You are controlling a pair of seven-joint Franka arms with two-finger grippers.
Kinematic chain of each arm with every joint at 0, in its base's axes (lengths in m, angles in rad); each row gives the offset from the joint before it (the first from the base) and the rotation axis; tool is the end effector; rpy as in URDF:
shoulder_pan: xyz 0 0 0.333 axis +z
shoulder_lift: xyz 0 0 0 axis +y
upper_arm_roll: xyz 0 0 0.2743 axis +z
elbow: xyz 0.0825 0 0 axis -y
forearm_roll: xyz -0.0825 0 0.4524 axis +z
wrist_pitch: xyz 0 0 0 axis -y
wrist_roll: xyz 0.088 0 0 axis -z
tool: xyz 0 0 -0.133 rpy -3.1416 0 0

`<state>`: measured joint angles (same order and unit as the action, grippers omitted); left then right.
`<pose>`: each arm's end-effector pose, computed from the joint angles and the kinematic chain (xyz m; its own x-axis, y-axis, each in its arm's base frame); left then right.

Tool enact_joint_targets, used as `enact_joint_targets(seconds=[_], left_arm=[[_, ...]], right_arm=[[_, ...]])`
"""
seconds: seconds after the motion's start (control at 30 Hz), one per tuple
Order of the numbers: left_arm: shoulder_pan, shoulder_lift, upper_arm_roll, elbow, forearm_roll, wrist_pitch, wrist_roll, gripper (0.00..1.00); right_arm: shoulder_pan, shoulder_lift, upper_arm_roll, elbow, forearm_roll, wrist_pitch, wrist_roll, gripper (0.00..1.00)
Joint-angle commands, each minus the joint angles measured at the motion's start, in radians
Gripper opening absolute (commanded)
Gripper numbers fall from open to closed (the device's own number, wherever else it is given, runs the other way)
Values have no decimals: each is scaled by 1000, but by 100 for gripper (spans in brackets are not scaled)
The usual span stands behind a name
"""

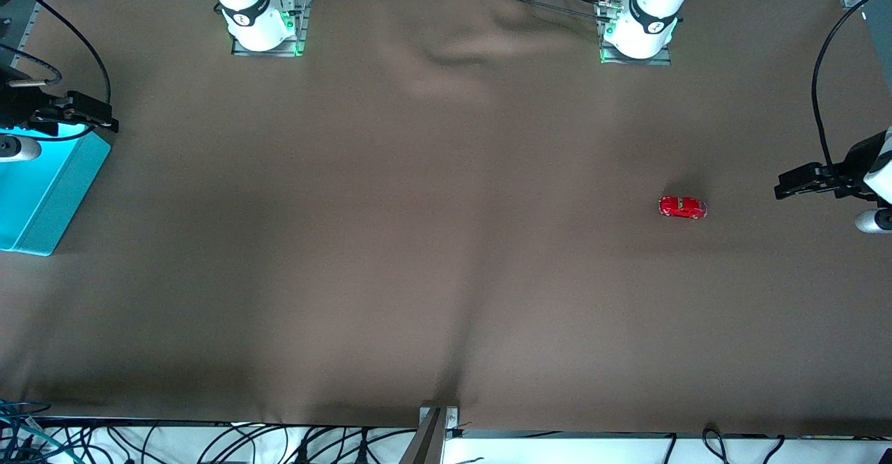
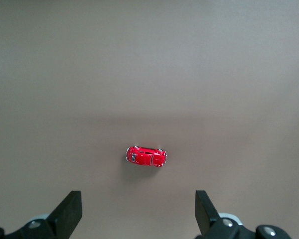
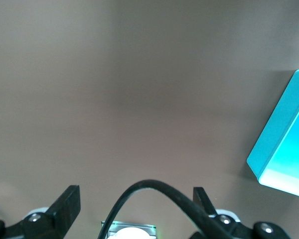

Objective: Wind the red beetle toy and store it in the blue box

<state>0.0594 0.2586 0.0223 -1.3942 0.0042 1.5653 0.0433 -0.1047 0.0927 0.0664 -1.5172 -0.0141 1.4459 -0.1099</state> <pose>0.6814 0.0550 0.4821 0.9954 0.0379 -0.0877 0.0375 -0.9993 -0.0061 0.6273 -0.0274 0.5178 0.9841 0.0710 -0.1629 0.0703 -0.9975 -0.0100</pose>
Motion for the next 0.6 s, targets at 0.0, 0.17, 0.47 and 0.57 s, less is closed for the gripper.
enact_joint_targets(seconds=[0.0, 0.17, 0.47, 0.57], left_arm=[[-4, -9, -1, -8, 19, -7, 15, 100], [-3, -9, -1, -6, 19, -7, 14, 100], [7, -9, 1, -3, 20, -60, -2, 100], [11, -9, 2, -2, 19, -80, -3, 100]], right_arm=[[-9, -10, 3, 12, 11, 4, -4, 100], [-15, -5, 1, 18, 8, 8, -24, 100], [-15, -5, 3, 18, 8, 5, -24, 100], [-15, -5, 3, 18, 11, 5, -24, 100]])
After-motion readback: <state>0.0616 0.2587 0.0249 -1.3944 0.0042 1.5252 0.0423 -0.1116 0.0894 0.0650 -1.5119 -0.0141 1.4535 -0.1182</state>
